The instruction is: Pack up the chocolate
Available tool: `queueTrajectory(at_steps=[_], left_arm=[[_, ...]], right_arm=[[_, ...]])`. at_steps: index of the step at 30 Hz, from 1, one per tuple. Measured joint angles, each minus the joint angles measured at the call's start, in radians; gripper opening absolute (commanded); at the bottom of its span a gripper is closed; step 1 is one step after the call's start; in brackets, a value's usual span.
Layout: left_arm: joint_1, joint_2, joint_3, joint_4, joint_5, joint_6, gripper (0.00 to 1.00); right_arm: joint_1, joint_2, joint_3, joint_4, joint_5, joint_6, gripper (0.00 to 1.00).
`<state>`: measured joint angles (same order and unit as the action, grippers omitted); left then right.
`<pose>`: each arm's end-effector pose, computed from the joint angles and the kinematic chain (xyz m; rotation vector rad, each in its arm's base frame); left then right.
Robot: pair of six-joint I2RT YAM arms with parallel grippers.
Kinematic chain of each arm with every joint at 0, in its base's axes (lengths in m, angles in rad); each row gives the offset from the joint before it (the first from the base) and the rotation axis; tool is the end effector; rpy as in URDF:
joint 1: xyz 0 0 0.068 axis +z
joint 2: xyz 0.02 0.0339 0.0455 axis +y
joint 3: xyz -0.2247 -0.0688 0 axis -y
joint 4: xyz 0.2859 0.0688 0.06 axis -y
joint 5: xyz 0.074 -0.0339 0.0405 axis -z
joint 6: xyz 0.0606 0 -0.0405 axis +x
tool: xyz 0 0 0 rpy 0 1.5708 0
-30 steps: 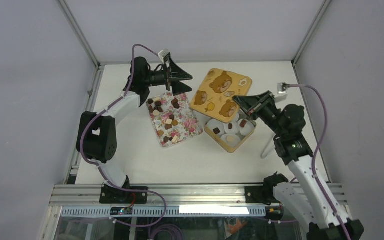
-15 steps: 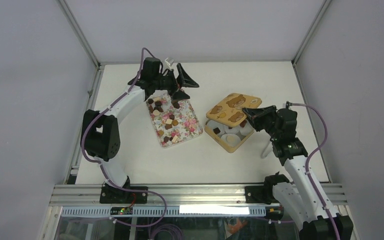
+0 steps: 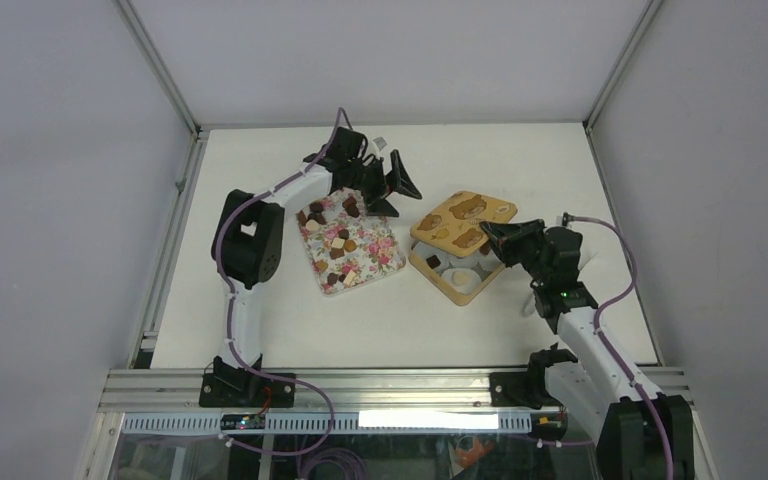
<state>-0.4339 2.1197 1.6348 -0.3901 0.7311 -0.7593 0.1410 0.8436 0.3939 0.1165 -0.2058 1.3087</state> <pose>0.4317 -0.2446 0.1336 -0.0659 2.6589 -1.3709 0.2756 0.0516 0.1675 1.0153 1.8132 1.1387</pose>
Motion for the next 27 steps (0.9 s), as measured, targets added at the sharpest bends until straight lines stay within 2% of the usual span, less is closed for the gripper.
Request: queueTrajectory(at_steps=[4, 10, 16, 23, 27], left_arm=[[-0.042, 0.047, 0.058, -0.051, -0.030, 0.053, 0.98], [-0.092, 0.097, 0.135, -0.101, -0.047, 0.103, 0.96], [-0.116, 0.159, 0.211, -0.148, -0.050, 0.126, 0.94], [-0.124, 0.185, 0.222, -0.172, -0.052, 0.137, 0.91], [-0.140, 0.187, 0.222, -0.179, -0.055, 0.142, 0.85]], right_arm=[[-0.017, 0.016, -0.071, 0.081, -0.014, 0.001, 0.00], [-0.049, -0.047, -0.146, 0.086, -0.039, -0.001, 0.00], [-0.101, -0.175, -0.190, 0.018, -0.050, -0.001, 0.00], [-0.113, -0.222, -0.203, -0.063, -0.068, -0.010, 0.00], [-0.114, -0.244, -0.203, -0.118, -0.065, -0.013, 0.00]])
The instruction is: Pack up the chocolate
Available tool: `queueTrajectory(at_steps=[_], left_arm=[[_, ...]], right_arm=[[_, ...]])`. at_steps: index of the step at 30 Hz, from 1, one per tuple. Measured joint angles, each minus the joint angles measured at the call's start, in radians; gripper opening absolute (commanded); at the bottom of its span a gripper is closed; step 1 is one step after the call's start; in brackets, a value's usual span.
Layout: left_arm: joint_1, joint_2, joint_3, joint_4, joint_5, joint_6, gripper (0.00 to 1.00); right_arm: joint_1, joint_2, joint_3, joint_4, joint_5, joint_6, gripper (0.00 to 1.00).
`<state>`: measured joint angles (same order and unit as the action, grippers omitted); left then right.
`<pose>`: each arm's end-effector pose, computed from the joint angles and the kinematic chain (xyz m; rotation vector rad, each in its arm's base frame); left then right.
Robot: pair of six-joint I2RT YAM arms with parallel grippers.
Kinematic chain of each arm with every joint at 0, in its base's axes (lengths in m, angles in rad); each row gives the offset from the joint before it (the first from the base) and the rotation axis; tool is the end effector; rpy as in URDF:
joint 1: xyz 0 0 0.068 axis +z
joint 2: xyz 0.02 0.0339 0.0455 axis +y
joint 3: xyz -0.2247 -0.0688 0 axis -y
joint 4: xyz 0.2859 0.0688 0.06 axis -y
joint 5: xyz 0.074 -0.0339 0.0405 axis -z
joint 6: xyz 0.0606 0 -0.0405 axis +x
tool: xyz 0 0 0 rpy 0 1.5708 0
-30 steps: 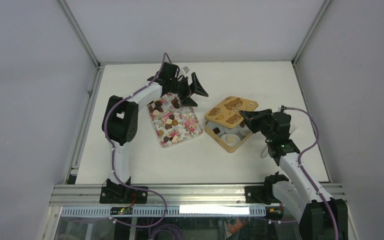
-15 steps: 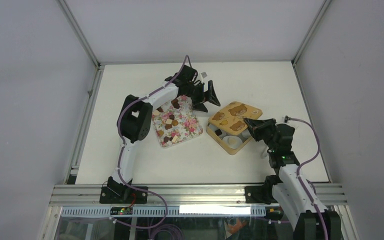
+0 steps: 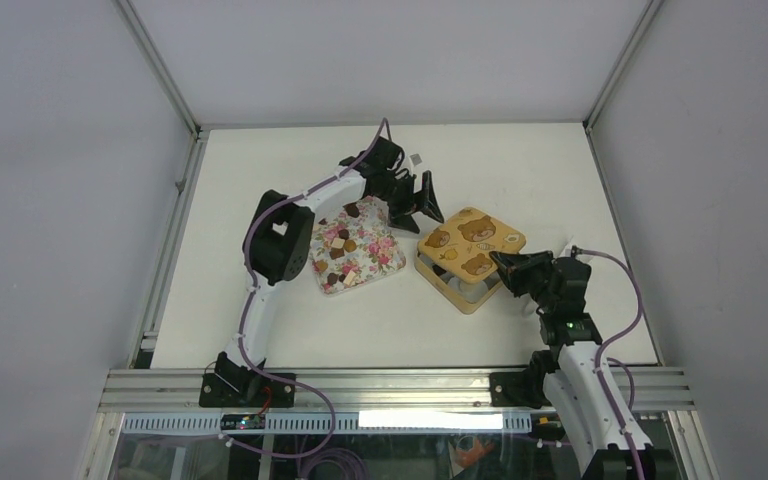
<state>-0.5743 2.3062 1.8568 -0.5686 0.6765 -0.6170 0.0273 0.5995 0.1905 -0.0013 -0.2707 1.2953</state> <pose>0.4143 -0.3133 0.1068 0.2188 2.7963 -1.2569 0.2415 0.0228 0.1288 1.1121 1.8346 1.0899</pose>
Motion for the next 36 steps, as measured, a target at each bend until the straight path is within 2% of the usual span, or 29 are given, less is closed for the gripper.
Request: queueTrajectory(at_steps=[3, 5, 8, 11, 14, 19, 28, 36], left_arm=[[-0.016, 0.000, 0.000, -0.011, -0.024, 0.006, 0.82], [-0.026, 0.000, 0.000, -0.019, -0.043, 0.013, 0.80], [-0.037, 0.000, 0.001, -0.035, -0.064, 0.031, 0.75], [-0.046, 0.000, 0.002, -0.047, -0.074, 0.037, 0.73], [-0.049, 0.000, 0.003, -0.051, -0.074, 0.041, 0.72], [-0.048, 0.000, 0.006, -0.059, -0.075, 0.046, 0.72], [-0.057, 0.000, 0.021, -0.068, -0.073, 0.053, 0.72], [-0.068, 0.000, 0.031, -0.069, -0.073, 0.055, 0.74]], right_arm=[[-0.002, -0.020, 0.000, -0.056, 0.010, -0.003, 0.00], [-0.004, -0.037, 0.000, -0.092, 0.019, -0.007, 0.06], [-0.005, -0.061, 0.000, -0.142, 0.034, -0.012, 0.27], [-0.006, -0.061, 0.008, -0.221, 0.055, -0.024, 0.53], [-0.008, -0.049, 0.035, -0.294, 0.061, -0.034, 0.69], [-0.010, 0.005, 0.130, -0.417, 0.087, -0.073, 0.74], [-0.010, 0.159, 0.366, -0.738, 0.176, -0.194, 0.75], [-0.010, 0.159, 0.390, -0.813, 0.177, -0.274, 0.75]])
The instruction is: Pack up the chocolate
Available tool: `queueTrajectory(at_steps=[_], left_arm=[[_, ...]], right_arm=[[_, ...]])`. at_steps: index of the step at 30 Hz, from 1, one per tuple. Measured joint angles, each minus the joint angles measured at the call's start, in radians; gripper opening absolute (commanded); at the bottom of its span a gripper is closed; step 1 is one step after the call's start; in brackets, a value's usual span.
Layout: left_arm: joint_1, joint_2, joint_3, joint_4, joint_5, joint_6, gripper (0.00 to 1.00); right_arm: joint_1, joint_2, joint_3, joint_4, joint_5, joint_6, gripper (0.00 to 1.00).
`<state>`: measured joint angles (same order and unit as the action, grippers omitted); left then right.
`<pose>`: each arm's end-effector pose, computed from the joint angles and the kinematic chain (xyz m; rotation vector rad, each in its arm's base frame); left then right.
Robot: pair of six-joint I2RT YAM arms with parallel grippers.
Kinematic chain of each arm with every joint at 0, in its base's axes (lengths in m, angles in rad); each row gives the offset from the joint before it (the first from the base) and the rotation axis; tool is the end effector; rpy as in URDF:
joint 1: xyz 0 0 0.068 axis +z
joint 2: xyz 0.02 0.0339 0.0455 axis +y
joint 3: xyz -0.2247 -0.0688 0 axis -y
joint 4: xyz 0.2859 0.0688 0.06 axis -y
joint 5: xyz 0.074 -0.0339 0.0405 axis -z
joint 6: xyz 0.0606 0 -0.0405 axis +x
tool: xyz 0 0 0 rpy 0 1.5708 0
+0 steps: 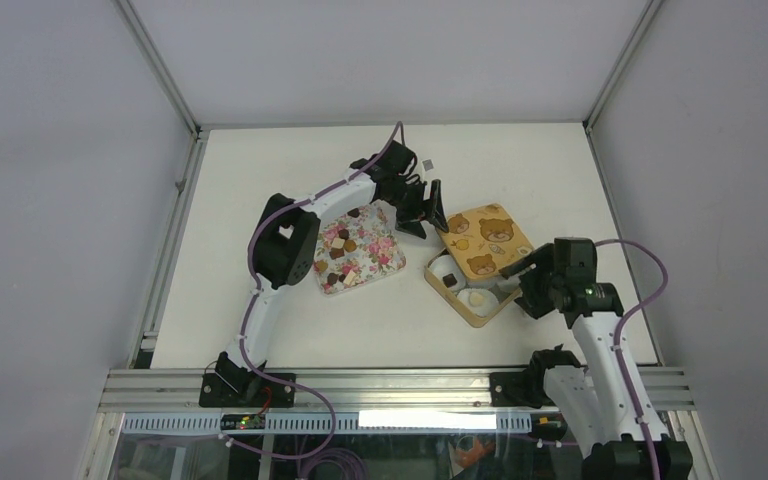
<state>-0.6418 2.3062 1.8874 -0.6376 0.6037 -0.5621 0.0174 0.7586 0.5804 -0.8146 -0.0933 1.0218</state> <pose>0.3938 -0.3372 0.1108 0.3448 2.8223 -1.1493 0.2222 0.0095 0.1639 1.2393 2.3328 0.4970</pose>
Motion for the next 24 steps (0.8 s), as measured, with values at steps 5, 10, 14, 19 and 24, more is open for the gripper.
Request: queueTrajectory(at_steps=[5, 10, 14, 19, 24], left_arm=[[0.000, 0.000, 0.005, -0.002, 0.000, 0.002, 0.73], [0.000, 0.000, 0.006, -0.007, 0.000, 0.002, 0.74], [0.000, 0.000, 0.008, -0.016, -0.002, 0.001, 0.76], [0.000, 0.000, 0.031, -0.022, -0.004, 0.000, 0.79], [0.000, -0.026, 0.029, -0.026, -0.018, -0.011, 0.81]], right_arm=[[0.000, -0.093, 0.015, -0.021, 0.009, -0.066, 0.75], [0.000, -0.081, 0.106, -0.017, 0.059, -0.149, 0.77], [-0.002, 0.074, 0.249, 0.035, 0.087, -0.245, 0.79], [-0.036, 0.415, 0.476, 0.100, 0.032, -0.378, 0.80], [-0.117, 0.674, 0.601, 0.124, -0.101, -0.448, 0.80]])
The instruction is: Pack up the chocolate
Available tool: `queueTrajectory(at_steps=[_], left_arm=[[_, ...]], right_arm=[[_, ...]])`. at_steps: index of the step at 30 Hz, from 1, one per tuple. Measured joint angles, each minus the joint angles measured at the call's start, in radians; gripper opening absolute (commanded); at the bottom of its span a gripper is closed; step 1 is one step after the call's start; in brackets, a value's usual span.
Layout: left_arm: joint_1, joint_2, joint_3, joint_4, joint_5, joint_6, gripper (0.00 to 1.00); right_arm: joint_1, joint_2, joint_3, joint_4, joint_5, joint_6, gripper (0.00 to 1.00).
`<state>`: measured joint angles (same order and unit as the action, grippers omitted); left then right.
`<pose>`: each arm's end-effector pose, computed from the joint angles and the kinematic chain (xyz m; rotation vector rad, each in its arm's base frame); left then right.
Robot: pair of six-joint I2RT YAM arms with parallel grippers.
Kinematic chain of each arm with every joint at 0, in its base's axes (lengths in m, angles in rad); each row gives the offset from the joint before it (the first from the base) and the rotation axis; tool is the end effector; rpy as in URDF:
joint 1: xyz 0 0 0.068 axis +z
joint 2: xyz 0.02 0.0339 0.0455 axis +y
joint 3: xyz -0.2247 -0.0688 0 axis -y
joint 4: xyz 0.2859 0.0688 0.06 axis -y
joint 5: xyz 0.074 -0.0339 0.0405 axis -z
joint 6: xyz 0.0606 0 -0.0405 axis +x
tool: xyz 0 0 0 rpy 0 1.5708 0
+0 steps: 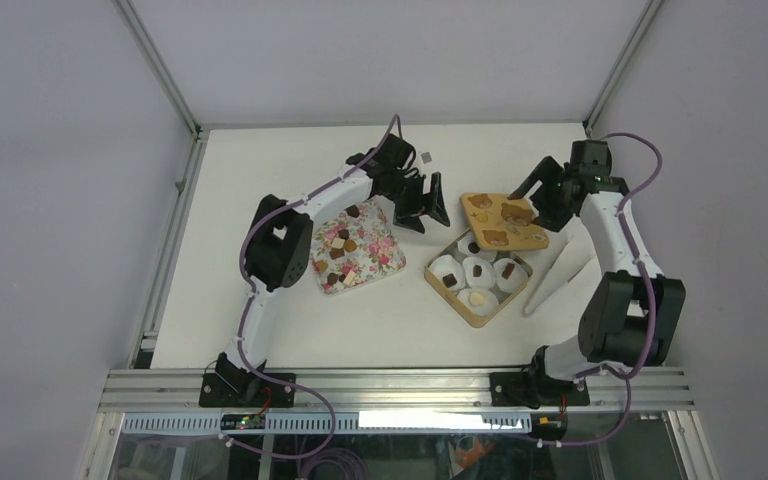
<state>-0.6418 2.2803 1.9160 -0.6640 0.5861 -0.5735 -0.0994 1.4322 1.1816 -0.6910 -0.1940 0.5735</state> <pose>0.3958 -0.3376 0.1316 0.3311 2.7964 -1.1407 0.3587 -0.0240 0.2154 0.7628 2.4247 0.4344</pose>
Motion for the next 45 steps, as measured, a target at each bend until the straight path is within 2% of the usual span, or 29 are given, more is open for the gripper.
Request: queueTrajectory(at_steps=[6, 11, 14, 20, 24, 26, 33, 39, 45], left_arm=[[0.000, -0.198, -0.138, -0.006, -0.039, -0.011, 0.79], [-0.033, -0.373, -0.259, 0.004, -0.038, -0.021, 0.78], [-0.088, -0.410, -0.315, 0.007, -0.037, -0.029, 0.77], [-0.219, -0.376, -0.378, -0.004, -0.027, -0.049, 0.76], [-0.245, -0.330, -0.378, 0.003, -0.012, -0.068, 0.74], [-0.245, -0.306, -0.378, 0.013, -0.007, -0.075, 0.73], [-0.237, -0.223, -0.364, 0.038, -0.005, -0.098, 0.72], [-0.206, -0.196, -0.353, 0.040, -0.008, -0.108, 0.72], [-0.122, -0.190, -0.316, 0.043, -0.019, -0.111, 0.73]], right_arm=[[-0.020, 0.039, 0.011, -0.002, -0.101, -0.034, 0.76], [-0.018, -0.056, -0.068, -0.034, -0.105, -0.071, 0.75], [-0.018, -0.123, -0.125, -0.086, -0.061, -0.089, 0.74], [-0.019, -0.182, -0.204, -0.172, 0.061, -0.095, 0.61], [-0.023, -0.177, -0.249, -0.199, 0.109, -0.097, 0.55], [-0.027, -0.170, -0.270, -0.200, 0.114, -0.097, 0.51], [-0.031, -0.121, -0.313, -0.185, 0.097, -0.100, 0.27], [-0.036, -0.115, -0.349, -0.132, 0.038, -0.090, 0.20], [-0.032, -0.163, -0.449, -0.071, -0.078, -0.006, 0.18]])
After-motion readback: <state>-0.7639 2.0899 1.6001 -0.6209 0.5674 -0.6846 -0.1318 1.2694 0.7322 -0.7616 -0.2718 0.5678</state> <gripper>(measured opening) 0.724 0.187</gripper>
